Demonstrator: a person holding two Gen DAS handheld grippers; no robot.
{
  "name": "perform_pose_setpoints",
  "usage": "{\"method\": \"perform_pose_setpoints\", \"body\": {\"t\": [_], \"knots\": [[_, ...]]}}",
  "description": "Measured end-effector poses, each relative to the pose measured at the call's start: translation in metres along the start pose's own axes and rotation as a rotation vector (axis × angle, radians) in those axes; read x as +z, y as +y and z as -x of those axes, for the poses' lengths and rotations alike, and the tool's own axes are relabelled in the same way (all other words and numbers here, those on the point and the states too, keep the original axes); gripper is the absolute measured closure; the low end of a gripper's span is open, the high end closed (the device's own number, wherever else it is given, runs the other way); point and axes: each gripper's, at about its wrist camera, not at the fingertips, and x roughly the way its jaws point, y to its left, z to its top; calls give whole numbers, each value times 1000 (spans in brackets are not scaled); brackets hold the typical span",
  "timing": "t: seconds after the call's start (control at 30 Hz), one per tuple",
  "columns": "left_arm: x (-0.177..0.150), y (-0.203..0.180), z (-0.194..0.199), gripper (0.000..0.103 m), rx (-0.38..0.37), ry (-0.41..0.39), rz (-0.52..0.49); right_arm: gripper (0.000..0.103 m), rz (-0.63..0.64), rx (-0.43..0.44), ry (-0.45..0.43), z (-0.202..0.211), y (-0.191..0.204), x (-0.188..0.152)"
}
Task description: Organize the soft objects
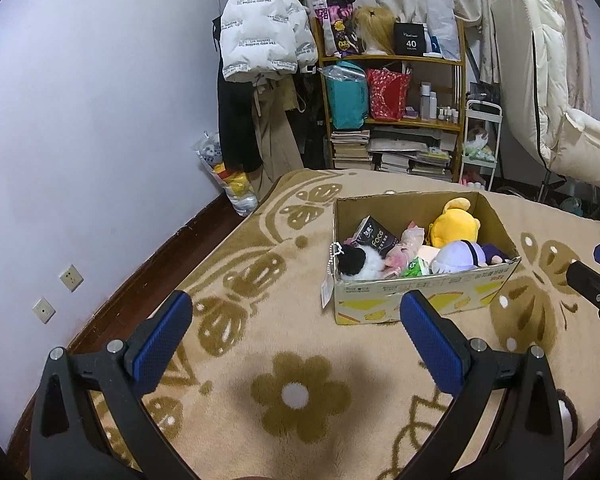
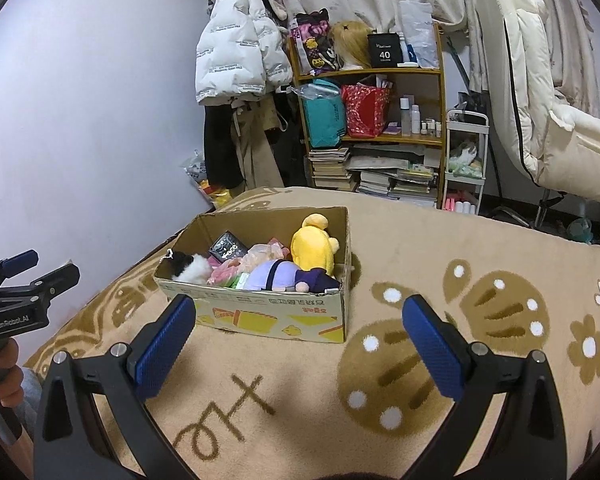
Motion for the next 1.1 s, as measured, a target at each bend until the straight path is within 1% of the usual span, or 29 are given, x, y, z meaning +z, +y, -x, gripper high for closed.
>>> {"method": "perform_pose_setpoints", "body": {"t": [1.1], "knots": [[-3,0,4,0,1,-6,-15,0,-1,0,1,1,-3,-1]]}}
